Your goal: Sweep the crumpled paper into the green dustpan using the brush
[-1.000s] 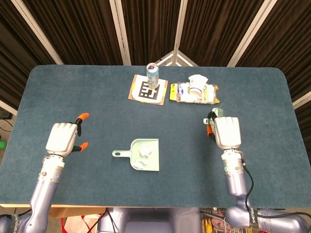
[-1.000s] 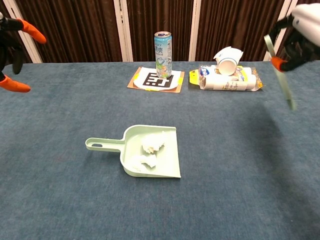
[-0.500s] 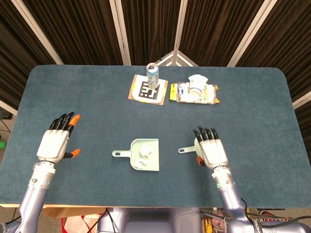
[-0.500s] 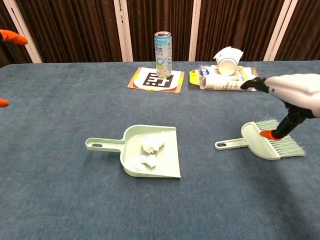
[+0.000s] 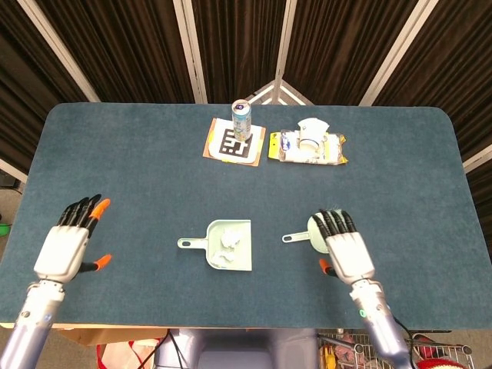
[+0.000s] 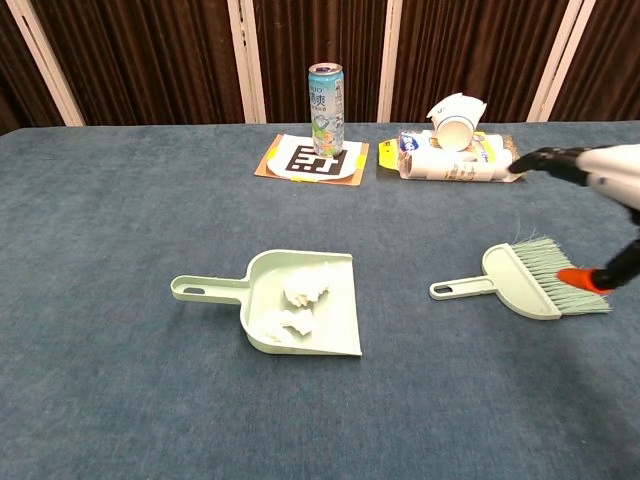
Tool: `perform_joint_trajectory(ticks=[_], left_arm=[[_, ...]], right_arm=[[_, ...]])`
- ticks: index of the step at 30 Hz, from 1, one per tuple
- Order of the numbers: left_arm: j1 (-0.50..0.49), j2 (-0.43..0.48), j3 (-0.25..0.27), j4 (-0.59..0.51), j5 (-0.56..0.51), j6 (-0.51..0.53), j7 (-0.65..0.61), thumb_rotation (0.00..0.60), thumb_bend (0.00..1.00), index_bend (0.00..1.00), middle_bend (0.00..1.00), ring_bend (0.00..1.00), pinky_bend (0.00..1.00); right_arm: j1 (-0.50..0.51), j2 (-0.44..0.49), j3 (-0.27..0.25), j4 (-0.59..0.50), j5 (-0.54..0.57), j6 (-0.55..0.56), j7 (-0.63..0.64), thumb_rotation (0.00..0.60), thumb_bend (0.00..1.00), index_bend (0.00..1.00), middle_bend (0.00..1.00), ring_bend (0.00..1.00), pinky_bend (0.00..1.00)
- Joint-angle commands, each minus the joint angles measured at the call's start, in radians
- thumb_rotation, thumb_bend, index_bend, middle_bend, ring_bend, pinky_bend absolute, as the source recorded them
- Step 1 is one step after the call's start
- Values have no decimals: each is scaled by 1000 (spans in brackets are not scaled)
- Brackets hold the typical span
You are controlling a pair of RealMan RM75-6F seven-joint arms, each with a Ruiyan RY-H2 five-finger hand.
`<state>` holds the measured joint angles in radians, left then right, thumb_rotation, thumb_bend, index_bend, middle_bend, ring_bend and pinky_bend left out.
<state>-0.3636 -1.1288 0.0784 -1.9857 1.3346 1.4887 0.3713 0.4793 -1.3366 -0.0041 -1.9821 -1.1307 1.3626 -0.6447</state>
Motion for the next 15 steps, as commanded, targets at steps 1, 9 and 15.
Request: perform_joint_trajectory(ticks=[1, 9, 15], left_arm=[[101, 25, 86, 78, 140, 70, -133, 600, 0, 0, 0, 0, 67], [217, 23, 160, 261, 293, 154, -202, 600, 0, 0, 0, 0, 15], [256, 18, 137, 338, 299, 177, -175, 600, 0, 0, 0, 0, 0]], right_arm=[[-117, 89, -94, 29, -149, 88, 167, 600, 310, 0, 0, 0, 0], [-297, 169, -230, 212, -413, 265, 412, 600, 309, 0, 0, 0, 0], [-364, 181, -213, 332, -467, 349, 510, 600, 310, 0, 0, 0, 0]])
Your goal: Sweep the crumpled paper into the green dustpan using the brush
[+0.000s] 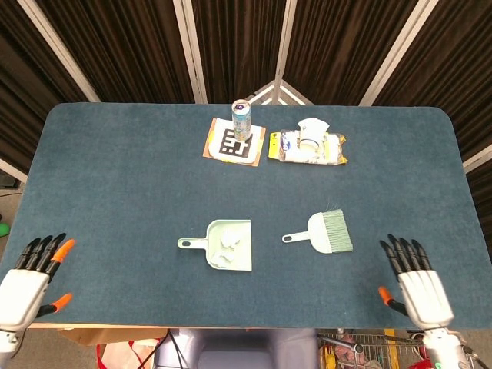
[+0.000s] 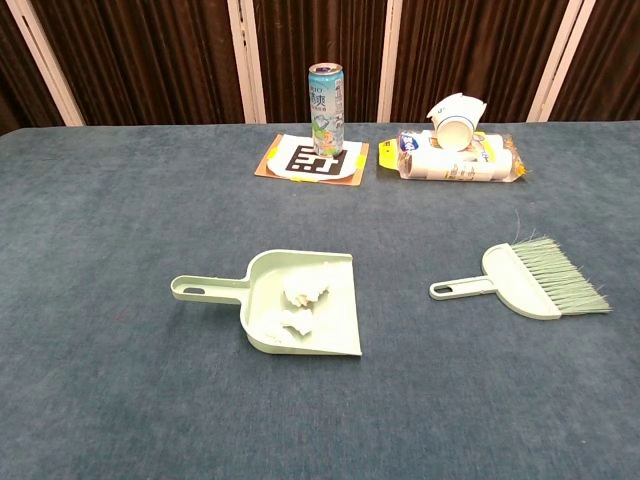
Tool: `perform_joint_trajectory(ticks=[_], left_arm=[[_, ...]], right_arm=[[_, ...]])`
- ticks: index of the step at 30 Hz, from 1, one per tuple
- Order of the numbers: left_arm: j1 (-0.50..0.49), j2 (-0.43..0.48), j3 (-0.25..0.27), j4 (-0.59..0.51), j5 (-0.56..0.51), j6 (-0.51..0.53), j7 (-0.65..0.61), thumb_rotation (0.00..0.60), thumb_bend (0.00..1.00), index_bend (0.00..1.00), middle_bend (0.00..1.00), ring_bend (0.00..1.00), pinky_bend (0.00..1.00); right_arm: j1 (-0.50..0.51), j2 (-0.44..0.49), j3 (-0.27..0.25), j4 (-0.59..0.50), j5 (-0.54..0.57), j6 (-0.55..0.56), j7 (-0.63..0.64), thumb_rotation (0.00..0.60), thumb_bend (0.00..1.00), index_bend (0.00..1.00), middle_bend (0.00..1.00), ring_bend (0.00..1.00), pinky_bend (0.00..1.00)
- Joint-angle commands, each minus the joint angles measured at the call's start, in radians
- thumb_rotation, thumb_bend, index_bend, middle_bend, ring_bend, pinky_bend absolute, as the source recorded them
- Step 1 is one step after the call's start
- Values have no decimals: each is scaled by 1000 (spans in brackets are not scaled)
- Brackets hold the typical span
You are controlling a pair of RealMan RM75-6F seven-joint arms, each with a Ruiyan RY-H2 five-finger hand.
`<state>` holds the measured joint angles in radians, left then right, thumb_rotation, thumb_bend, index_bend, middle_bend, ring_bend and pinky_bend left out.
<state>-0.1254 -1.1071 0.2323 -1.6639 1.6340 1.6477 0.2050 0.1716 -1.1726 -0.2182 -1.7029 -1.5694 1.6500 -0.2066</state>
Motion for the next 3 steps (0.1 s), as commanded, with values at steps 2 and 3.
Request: perform_joint_trajectory(ticks=[2, 3], left_arm=[[22, -6, -39, 20, -22, 15, -31, 600, 0, 0, 0, 0, 0], [23, -5, -45, 18, -31, 8, -41, 600, 0, 0, 0, 0, 0]], right_arm=[[-69, 8, 31, 57, -12, 78, 102, 600, 309, 0, 0, 0, 0], [-75, 2, 44, 60, -3, 81, 110, 600, 309, 0, 0, 0, 0]])
